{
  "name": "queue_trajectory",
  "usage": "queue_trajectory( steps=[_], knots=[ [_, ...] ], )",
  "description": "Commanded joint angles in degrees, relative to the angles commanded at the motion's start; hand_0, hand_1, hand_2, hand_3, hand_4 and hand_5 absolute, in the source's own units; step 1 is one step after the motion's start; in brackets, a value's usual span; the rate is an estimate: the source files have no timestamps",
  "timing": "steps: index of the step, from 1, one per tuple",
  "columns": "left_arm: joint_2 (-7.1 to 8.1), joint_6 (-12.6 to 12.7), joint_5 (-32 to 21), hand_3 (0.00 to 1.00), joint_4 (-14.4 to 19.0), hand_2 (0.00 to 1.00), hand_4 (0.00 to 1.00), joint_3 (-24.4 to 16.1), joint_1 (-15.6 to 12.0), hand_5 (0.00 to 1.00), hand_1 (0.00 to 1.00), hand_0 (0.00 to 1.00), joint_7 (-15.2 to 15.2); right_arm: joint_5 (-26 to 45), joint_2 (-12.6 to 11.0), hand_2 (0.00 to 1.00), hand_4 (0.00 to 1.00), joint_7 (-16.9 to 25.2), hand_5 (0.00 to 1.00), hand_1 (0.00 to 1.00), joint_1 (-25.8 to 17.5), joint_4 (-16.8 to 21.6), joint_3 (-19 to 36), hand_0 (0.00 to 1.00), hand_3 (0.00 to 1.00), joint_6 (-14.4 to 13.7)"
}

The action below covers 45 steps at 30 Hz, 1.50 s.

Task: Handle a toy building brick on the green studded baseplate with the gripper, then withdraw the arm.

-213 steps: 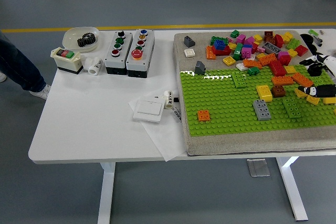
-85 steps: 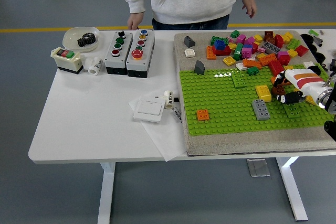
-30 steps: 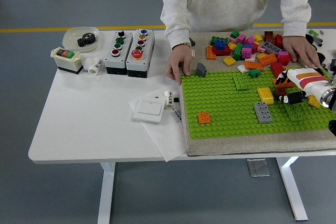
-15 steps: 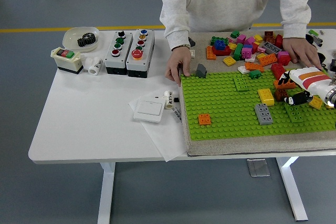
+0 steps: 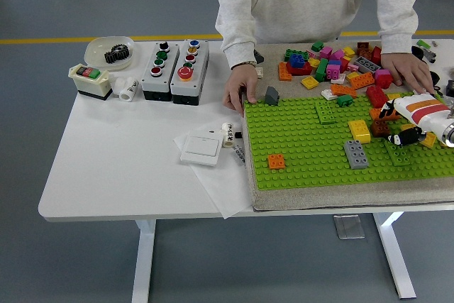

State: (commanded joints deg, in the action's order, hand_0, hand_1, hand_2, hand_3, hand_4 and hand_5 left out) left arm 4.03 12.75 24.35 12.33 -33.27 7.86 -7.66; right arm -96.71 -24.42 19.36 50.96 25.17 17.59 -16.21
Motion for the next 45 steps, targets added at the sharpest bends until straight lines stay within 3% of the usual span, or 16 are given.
queue_trajectory(
  steps=[21, 22, 27, 28, 45],
  knots=[
    [-0.01, 0.0, 0.3, 0.658, 0.1, 0.809, 0.718, -0.1, 0.4, 0.637, 0.830, 0.826, -0.2, 2.4, 1.5, 0.634, 0.762, 0.1, 0.212, 0.618, -0.1, -1.6, -1.4, 0.571, 0.618, -1.3],
    [-0.01, 0.0, 0.3, 0.658, 0.1, 0.809, 0.718, -0.1, 0.4, 0.637, 0.830, 0.826, -0.2, 2.4, 1.5, 0.571, 0.715, 0.1, 0.207, 0.547, -0.1, -1.6, -1.4, 0.537, 0.548, -1.4],
    [0.00, 0.0, 0.4, 0.658, 0.1, 0.809, 0.718, -0.2, 0.4, 0.637, 0.830, 0.826, -0.3, 2.4, 1.6, 0.571, 0.715, 0.3, 0.207, 0.547, -0.1, -1.4, -1.5, 0.537, 0.548, -1.7],
    [0.00, 0.0, 0.4, 0.658, 0.1, 0.809, 0.718, -0.2, 0.4, 0.636, 0.830, 0.825, -0.3, 2.4, 1.6, 0.526, 0.681, 0.3, 0.218, 0.499, -0.1, -1.4, -1.5, 0.504, 0.512, -1.8],
    [-0.01, 0.0, 1.5, 0.657, 0.2, 0.809, 0.717, -0.9, 0.2, 0.635, 0.830, 0.826, -0.6, 2.6, 1.7, 0.515, 0.665, 0.4, 0.230, 0.482, -0.3, -1.5, -1.8, 0.491, 0.500, -2.4]
  ],
)
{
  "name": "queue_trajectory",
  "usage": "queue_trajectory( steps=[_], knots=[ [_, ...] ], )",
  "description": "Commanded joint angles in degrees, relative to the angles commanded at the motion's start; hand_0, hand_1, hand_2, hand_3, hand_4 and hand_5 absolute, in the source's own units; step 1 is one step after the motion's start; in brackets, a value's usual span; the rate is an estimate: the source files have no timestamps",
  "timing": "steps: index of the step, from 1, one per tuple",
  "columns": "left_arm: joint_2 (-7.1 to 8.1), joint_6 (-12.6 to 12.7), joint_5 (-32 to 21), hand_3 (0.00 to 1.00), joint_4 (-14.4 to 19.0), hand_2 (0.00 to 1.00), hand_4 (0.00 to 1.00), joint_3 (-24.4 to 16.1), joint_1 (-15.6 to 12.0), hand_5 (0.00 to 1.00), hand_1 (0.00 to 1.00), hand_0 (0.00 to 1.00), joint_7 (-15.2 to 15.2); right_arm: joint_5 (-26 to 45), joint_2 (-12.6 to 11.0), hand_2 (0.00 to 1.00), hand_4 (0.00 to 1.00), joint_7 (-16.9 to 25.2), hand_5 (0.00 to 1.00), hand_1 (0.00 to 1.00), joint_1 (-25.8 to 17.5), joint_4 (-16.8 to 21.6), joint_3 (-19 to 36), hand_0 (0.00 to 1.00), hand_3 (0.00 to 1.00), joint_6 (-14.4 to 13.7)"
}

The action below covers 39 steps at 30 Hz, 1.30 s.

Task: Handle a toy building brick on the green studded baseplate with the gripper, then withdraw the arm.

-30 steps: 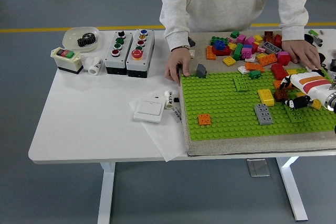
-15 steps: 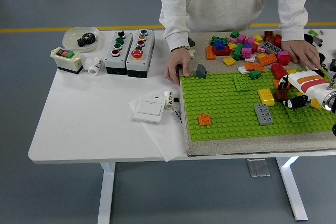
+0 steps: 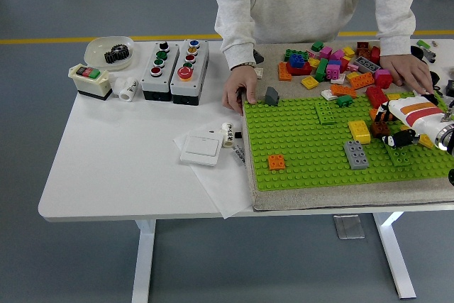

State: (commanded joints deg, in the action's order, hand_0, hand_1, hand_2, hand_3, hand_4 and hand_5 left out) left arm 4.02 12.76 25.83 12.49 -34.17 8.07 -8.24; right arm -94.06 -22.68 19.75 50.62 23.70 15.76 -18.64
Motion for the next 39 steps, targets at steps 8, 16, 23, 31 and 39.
queue_trajectory(
  steps=[8, 16, 23, 31, 39],
  knots=[
    [0.07, 0.0, 0.1, 0.658, 0.0, 0.809, 0.718, 0.0, -0.2, 0.636, 0.828, 0.825, -0.1, -0.1, -0.2, 0.507, 0.644, 0.1, 0.240, 0.472, -0.2, 0.5, 0.5, 0.483, 0.493, -0.1],
    [0.13, 0.0, 0.0, 0.658, 0.0, 0.809, 0.718, 0.1, -0.3, 0.636, 0.829, 0.826, 0.0, -1.1, -1.1, 0.506, 0.635, 0.3, 0.248, 0.471, -0.2, 1.8, 2.0, 0.486, 0.491, -0.1],
    [0.15, 0.0, 0.0, 0.658, -0.1, 0.809, 0.717, 0.0, -0.4, 0.636, 0.829, 0.824, 0.0, -1.9, -2.0, 0.507, 0.628, 0.4, 0.254, 0.470, -0.2, 3.2, 2.9, 0.483, 0.491, 0.0],
    [0.17, 0.0, -0.2, 0.659, -0.2, 0.810, 0.717, 0.1, -0.5, 0.634, 0.830, 0.824, 0.2, -3.3, -3.9, 0.506, 0.621, 0.6, 0.259, 0.469, -0.6, 6.2, 4.4, 0.483, 0.492, -0.1],
    [0.20, 0.0, -0.2, 0.660, -0.2, 0.810, 0.717, 0.0, -0.6, 0.636, 0.828, 0.822, 0.2, -6.5, -6.8, 0.506, 0.615, 1.3, 0.263, 0.468, -1.7, 11.1, 6.3, 0.480, 0.492, -1.1]
  ],
)
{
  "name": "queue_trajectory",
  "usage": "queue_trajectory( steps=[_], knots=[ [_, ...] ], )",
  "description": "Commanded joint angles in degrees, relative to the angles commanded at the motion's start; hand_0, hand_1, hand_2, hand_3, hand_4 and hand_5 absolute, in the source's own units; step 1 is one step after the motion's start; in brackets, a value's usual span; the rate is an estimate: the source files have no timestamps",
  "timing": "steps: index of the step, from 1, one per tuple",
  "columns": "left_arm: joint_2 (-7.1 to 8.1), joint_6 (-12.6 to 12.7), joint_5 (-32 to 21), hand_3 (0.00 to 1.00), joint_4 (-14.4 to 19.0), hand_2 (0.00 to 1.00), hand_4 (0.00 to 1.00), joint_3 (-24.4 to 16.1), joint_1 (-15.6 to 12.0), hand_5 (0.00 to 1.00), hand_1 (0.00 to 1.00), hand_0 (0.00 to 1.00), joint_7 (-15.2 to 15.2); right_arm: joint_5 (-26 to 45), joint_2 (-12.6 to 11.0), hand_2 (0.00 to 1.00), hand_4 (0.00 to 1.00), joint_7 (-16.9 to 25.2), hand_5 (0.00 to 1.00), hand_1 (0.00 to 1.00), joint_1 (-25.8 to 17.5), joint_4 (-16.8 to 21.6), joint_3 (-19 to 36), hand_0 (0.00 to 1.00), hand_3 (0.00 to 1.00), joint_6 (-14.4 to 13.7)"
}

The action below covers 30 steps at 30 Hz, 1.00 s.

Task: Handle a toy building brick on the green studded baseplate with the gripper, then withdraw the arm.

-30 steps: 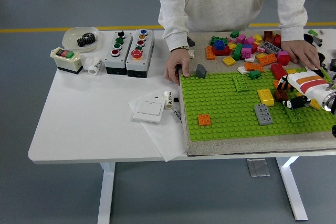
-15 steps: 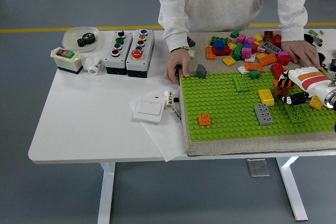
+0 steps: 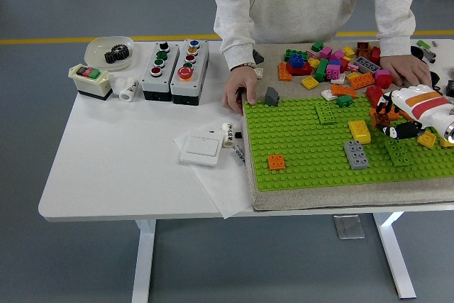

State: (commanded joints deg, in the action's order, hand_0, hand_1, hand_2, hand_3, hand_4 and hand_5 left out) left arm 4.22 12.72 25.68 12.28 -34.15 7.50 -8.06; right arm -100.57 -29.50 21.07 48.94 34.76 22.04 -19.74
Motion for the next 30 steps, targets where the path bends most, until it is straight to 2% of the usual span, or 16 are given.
queue_trajectory(
  steps=[11, 16, 20, 30],
  knots=[
    [-0.08, 0.0, 0.0, 0.660, -0.1, 0.810, 0.717, -0.1, -0.2, 0.636, 0.829, 0.823, 0.0, -5.2, -5.5, 0.509, 0.611, 2.1, 0.260, 0.471, -3.9, 8.7, 3.7, 0.481, 0.493, -2.3],
    [-0.13, 0.0, 0.2, 0.660, -0.1, 0.810, 0.717, -0.2, -0.3, 0.636, 0.829, 0.823, -0.1, -5.6, -7.5, 0.509, 0.611, 3.6, 0.260, 0.471, -5.7, 11.3, 5.2, 0.481, 0.493, -3.1],
    [-0.15, -0.1, 0.3, 0.659, -0.1, 0.810, 0.716, -0.3, -0.3, 0.635, 0.829, 0.822, -0.1, -5.3, -8.2, 0.510, 0.612, 4.6, 0.259, 0.474, -6.3, 11.6, 5.2, 0.482, 0.493, -3.4],
    [-0.27, -0.1, 0.7, 0.660, -0.1, 0.810, 0.715, -0.7, -0.2, 0.633, 0.828, 0.819, -0.3, -4.1, -8.4, 0.513, 0.614, 5.7, 0.259, 0.477, -7.2, 8.2, 4.1, 0.480, 0.494, -3.9]
  ],
)
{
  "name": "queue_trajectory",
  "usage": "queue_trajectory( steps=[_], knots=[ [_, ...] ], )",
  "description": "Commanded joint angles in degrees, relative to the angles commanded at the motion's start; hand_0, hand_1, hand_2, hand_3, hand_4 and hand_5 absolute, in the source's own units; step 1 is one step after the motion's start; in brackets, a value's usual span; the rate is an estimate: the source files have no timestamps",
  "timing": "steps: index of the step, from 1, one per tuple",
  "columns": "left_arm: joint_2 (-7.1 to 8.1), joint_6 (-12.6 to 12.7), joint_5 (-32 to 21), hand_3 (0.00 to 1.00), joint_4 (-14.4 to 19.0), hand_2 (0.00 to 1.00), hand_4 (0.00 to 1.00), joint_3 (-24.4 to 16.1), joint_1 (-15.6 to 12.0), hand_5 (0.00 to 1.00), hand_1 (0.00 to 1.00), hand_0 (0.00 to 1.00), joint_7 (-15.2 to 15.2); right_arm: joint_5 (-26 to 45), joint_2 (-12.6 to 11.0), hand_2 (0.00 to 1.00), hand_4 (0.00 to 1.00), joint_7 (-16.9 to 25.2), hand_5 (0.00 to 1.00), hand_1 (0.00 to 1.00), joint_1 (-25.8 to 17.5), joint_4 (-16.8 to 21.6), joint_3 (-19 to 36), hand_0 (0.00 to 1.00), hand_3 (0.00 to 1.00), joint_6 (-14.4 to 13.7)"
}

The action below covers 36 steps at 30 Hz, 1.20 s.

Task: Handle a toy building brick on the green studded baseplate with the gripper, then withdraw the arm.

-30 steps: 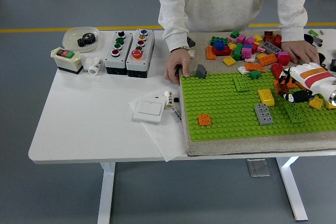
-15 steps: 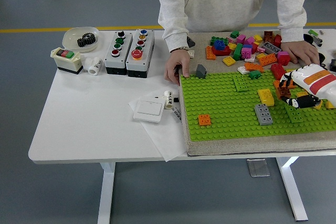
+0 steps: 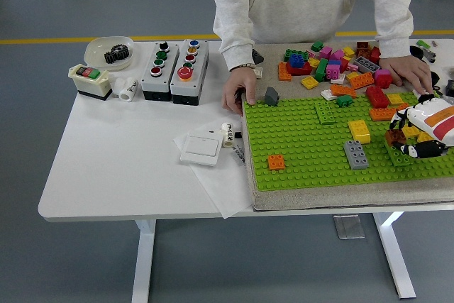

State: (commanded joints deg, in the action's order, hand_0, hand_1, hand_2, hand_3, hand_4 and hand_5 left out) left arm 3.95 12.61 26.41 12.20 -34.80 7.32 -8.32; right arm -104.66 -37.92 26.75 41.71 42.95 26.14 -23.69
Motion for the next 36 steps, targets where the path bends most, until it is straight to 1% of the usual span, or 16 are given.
queue_trajectory(
  steps=[17, 27, 36],
  knots=[
    [-0.05, -0.1, 0.9, 0.659, 0.1, 0.808, 0.715, -0.4, 0.0, 0.631, 0.828, 0.816, -0.4, 1.1, 1.0, 0.516, 0.622, 0.9, 0.257, 0.481, 0.4, -2.8, -1.7, 0.480, 0.495, -0.8],
    [-0.10, -0.1, 2.3, 0.659, 0.1, 0.809, 0.715, -1.4, -0.1, 0.632, 0.827, 0.815, -1.0, 2.4, 2.2, 0.517, 0.623, 2.4, 0.259, 0.483, 0.9, -5.0, -3.1, 0.480, 0.495, -2.2],
    [-0.15, 0.0, 3.0, 0.656, 0.2, 0.808, 0.714, -1.7, -0.1, 0.631, 0.827, 0.812, -1.3, 2.7, 2.9, 0.519, 0.631, 2.6, 0.263, 0.486, 1.2, -6.3, -3.8, 0.480, 0.496, -2.5]
  ],
)
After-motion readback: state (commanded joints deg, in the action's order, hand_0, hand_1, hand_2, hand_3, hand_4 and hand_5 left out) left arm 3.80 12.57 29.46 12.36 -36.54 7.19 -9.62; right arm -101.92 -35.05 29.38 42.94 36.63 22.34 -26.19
